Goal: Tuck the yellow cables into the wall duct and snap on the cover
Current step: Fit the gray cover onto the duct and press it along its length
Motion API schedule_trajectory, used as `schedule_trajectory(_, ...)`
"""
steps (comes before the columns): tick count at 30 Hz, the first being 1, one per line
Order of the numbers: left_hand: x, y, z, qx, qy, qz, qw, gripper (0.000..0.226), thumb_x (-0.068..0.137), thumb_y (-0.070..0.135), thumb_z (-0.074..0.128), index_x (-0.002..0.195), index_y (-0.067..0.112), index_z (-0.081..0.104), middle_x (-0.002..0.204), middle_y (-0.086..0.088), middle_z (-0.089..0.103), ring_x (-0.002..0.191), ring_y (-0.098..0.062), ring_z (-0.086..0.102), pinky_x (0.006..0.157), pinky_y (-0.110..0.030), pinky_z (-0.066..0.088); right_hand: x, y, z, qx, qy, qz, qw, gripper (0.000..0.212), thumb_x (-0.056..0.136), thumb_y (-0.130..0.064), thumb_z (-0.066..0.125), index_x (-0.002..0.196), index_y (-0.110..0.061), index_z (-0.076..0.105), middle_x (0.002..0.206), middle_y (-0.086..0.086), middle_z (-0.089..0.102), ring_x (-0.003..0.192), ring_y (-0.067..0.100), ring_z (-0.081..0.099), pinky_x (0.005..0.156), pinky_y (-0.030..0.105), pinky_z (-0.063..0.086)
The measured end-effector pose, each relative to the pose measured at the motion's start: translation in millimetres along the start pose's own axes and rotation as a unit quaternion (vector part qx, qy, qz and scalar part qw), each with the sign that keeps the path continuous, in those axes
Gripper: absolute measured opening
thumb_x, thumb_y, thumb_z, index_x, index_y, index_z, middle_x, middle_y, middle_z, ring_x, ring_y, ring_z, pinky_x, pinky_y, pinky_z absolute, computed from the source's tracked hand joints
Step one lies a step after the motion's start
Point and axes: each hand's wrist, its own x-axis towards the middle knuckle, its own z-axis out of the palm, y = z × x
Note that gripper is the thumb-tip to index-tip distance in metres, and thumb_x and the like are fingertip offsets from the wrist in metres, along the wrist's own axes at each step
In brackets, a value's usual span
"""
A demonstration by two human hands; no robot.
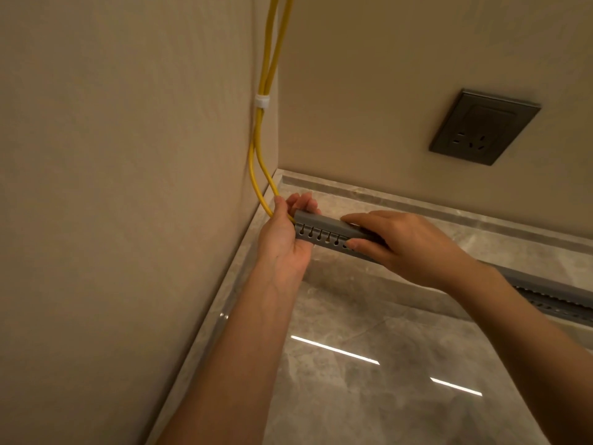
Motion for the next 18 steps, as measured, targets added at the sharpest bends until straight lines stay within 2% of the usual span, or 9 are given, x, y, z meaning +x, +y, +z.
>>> schedule_trajectory(3,0.9,1.3,3.9,-0.051,-0.002,-0.025,0.998,0.039,0.098,0.033,0.04,0.071,0.008,0.049,0.04,-0.001,0.049,0.035,-0.011,0.047,0.041,-0.02,0.048,0.4,-9.9,0.0,-0.04,0.043,-0.015,0.998,0.053,0.082,-0.045,0.057,0.127,-0.019,0.051,0.102,0.003,0.066,0.086,0.02,0.06,0.064,0.031,0.047)
schedule_trajectory(6,3.0,0.9,7.5,-0.047,0.0,-0.023,0.999,0.04,0.1,0.034,0.036,0.069,0.01,0.046,0.037,0.001,0.045,0.03,-0.011,0.043,0.036,-0.015,0.043,2.3,-25.5,8.8,-0.081,0.082,-0.025,0.993,0.057,0.071,-0.032,0.077,0.12,-0.012,0.057,0.106,0.008,0.064,0.091,0.025,0.059,0.067,0.037,0.053)
schedule_trajectory(9,3.5,0.4,7.8,-0.034,0.003,-0.018,0.999,0.041,0.1,0.034,0.035,0.068,0.01,0.045,0.036,0.002,0.043,0.029,-0.01,0.041,0.035,-0.014,0.041,5.2,-36.7,18.7,-0.101,0.153,-0.006,0.983,0.038,0.071,-0.01,0.075,0.108,-0.005,0.064,0.089,0.012,0.066,0.077,0.029,0.061,0.056,0.041,0.053)
schedule_trajectory(11,3.0,0.7,7.1,-0.038,-0.006,-0.02,0.999,0.041,0.1,0.034,0.035,0.068,0.009,0.045,0.037,0.001,0.043,0.029,-0.011,0.042,0.035,-0.014,0.041,6.1,-38.6,20.8,-0.104,0.181,0.002,0.978,0.029,0.072,-0.005,0.073,0.1,-0.004,0.067,0.08,0.012,0.067,0.068,0.029,0.061,0.047,0.039,0.051)
schedule_trajectory(14,-0.3,1.2,2.3,-0.039,-0.045,-0.02,0.998,0.04,0.099,0.036,0.037,0.071,0.009,0.048,0.043,-0.001,0.048,0.039,-0.012,0.048,0.046,-0.02,0.048,5.7,-37.5,19.5,-0.094,0.192,0.012,0.977,0.026,0.071,-0.005,0.074,0.097,-0.006,0.069,0.078,0.01,0.068,0.065,0.028,0.062,0.042,0.036,0.049)
schedule_trajectory(16,-5.2,0.8,-6.0,-0.02,-0.095,-0.009,0.995,0.035,0.097,0.036,0.041,0.078,0.009,0.054,0.056,-0.003,0.058,0.056,-0.014,0.058,0.065,-0.027,0.052,6.4,-37.3,18.6,-0.072,0.187,0.023,0.979,0.027,0.073,-0.007,0.073,0.099,-0.007,0.068,0.082,0.01,0.069,0.07,0.028,0.063,0.045,0.039,0.05)
schedule_trajectory(18,-12.0,-1.7,-18.4,0.0,-0.156,0.012,0.988,0.03,0.094,0.036,0.046,0.096,0.009,0.059,0.078,-0.006,0.069,0.08,-0.017,0.066,0.081,-0.031,0.052,7.4,-36.9,17.9,-0.052,0.188,0.037,0.98,0.028,0.074,-0.008,0.072,0.102,-0.008,0.068,0.085,0.009,0.069,0.076,0.028,0.063,0.048,0.041,0.051)
